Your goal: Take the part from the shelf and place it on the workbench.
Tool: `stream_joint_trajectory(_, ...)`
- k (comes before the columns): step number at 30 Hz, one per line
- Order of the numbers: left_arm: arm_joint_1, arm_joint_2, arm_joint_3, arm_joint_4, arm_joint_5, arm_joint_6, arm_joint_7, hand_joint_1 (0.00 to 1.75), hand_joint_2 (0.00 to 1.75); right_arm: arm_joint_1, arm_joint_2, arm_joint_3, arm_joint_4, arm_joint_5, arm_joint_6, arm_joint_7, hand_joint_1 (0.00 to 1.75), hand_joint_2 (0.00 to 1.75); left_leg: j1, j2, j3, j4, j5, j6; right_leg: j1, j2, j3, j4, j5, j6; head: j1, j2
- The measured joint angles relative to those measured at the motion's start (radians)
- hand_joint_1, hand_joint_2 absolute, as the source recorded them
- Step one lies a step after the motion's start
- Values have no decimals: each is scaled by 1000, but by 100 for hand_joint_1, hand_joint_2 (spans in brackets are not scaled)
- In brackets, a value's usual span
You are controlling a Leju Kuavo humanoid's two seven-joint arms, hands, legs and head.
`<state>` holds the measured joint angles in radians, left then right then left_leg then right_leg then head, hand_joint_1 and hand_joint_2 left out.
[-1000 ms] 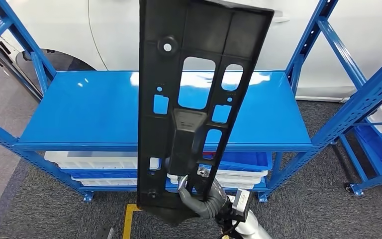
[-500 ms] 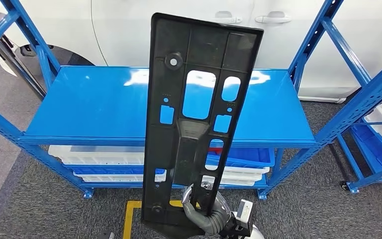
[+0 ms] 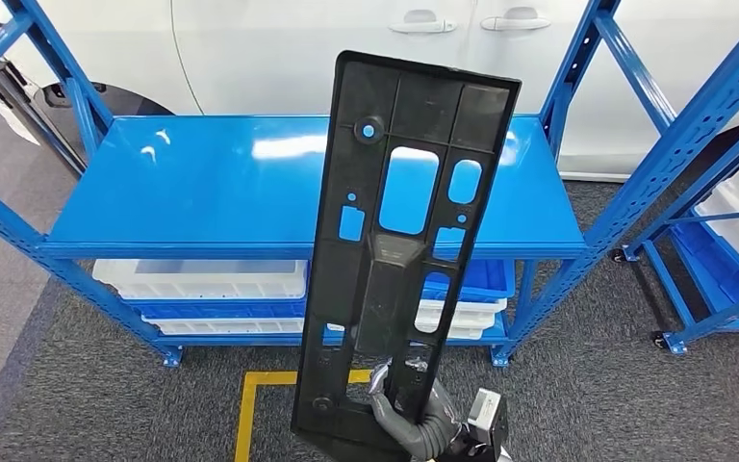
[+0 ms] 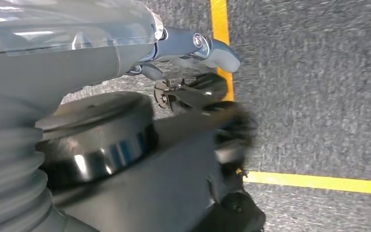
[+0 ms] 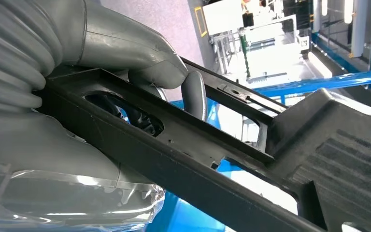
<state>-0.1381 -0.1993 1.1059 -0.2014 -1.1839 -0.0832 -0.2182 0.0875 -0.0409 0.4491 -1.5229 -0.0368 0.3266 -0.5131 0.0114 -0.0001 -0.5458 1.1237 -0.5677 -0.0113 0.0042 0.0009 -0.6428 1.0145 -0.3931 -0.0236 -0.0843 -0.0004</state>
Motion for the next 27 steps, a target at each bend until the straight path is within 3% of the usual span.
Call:
stream_joint_trajectory(2, -4, -4, 0, 0, 1, 0, 2, 0, 175, 1, -1, -4, 0, -2, 1, 0, 168, 175, -6, -2, 68, -111, 26, 10, 1, 0, -10, 3, 15, 10, 0, 0)
stream_joint_trajectory(5, -5, -10, 0, 0, 2, 0, 5, 0, 175, 2, -3, -9, 0, -3, 3, 0, 168, 175, -14, -2, 67, -129, 53, 29, -6, 1, -13, -3, 38, 29, 0, 0)
stream_joint_trajectory(6, -6, -11, 0, 1, 2, 0, 6, 0, 175, 2, -3, -11, 0, -3, 3, 0, 168, 175, -14, 1, 60, -132, 66, 36, -8, 2, -18, 0, 33, 35, 0, 0)
stream_joint_trajectory(7, -8, -12, 0, 1, 3, 0, 7, 0, 175, 3, -4, -14, -1, -3, 2, 0, 168, 175, -13, 4, 49, -135, 80, 43, -10, 3, -28, 18, 6, 40, 0, 0)
stream_joint_trajectory(10, -14, -15, 0, 2, 5, 0, 8, 0, 175, 3, -6, -24, -3, -5, -2, 3, 168, 175, -12, 8, 4, -136, 120, 54, -13, 4, -67, 174, -151, 50, 0, 0)
stream_joint_trajectory(11, -14, -16, 0, 2, 5, 0, 9, 0, 175, 3, -6, -27, -4, -5, -3, 4, 168, 175, -13, 9, -12, -135, 131, 54, -13, 4, -71, 230, -179, 53, 0, 0)
stream_joint_trajectory(12, -15, -17, 0, 2, 5, 0, 9, 0, 175, 4, -6, -30, -5, -5, -3, 5, 168, 175, -13, 10, -29, -134, 143, 53, -14, 4, -64, 263, -183, 54, 0, 0)
stream_joint_trajectory(13, -16, -18, 0, 2, 5, 0, 9, 0, 175, 5, -6, -33, -7, -5, -3, 5, 168, 175, -12, 11, -45, -132, 153, 51, -15, 4, -43, 267, -166, 55, 0, 0)
stream_joint_trajectory(14, -19, -19, 0, 2, 5, 0, 9, 0, 175, 6, -6, -35, -9, -5, -3, 6, 168, 175, -12, 11, -62, -129, 164, 49, -16, 4, -6, 236, -141, 54, 0, 0)
stream_joint_trajectory(15, -21, -20, 0, 2, 5, 0, 9, 0, 175, 6, -6, -37, -13, -5, -3, 6, 168, 175, -12, 12, -76, -125, 173, 46, -17, 3, 45, 178, -122, 53, 0, 0)
stream_joint_trajectory(17, -27, -23, 0, 2, 6, -1, 9, 0, 175, 5, -6, -40, -21, -5, 0, 7, 168, 175, -13, 11, -97, -117, 190, 37, -13, 2, 148, 38, -125, 45, 0, 0)
stream_joint_trajectory(18, -29, -23, 0, 2, 8, -1, 8, 0, 175, 5, -6, -42, -24, -6, 3, 6, 168, 175, -13, 11, -102, -115, 199, 31, -10, 3, 175, -5, -135, 40, 0, 0)
stream_joint_trajectory(20, -31, -25, 0, 2, 12, -1, 8, 0, 175, 4, -6, -46, -26, -8, 11, 2, 168, 175, -12, 11, -106, -118, 218, 19, -6, 3, 179, -28, -134, 26, 0, 0)
stream_joint_trajectory(21, -32, -25, 0, 2, 13, -1, 8, 0, 175, 3, -6, -47, -25, -9, 14, 0, 168, 175, -11, 10, -109, -115, 216, 13, -7, 1, 172, -30, -123, 18, 0, 0)
stream_joint_trajectory(22, -32, -25, 1, 2, 14, -1, 8, 0, 175, 3, -6, -48, -25, -9, 16, -1, 168, 175, -10, 8, -117, -101, 196, 8, -8, -1, 162, -32, -111, 9, 0, 0)
stream_joint_trajectory(23, -32, -24, 1, 2, 14, -1, 8, 0, 175, 2, -6, -49, -25, -10, 17, -1, 168, 175, -9, 7, -128, -68, 156, 4, -10, -3, 151, -35, -97, 1, 0, 0)
stream_joint_trajectory(25, -32, -24, 1, 2, 15, -1, 8, 0, 175, 1, -6, -51, -25, -10, 17, -2, 168, 175, -5, 6, -159, 52, 48, -2, -7, -5, 120, -33, -71, -6, 0, 0)
stream_joint_trajectory(26, -32, -24, 1, 2, 15, -1, 8, 0, 175, 2, -6, -51, -24, -11, 17, -3, 168, 175, -4, 6, -170, 118, 14, -5, -6, -5, 102, -31, -58, -7, 0, 0)
stream_joint_trajectory(27, -32, -24, 1, 2, 15, -1, 8, 0, 175, 2, -6, -52, -24, -11, 17, -3, 168, 175, -3, 6, -171, 166, 6, -6, -5, -5, 83, -29, -45, -6, 0, 0)
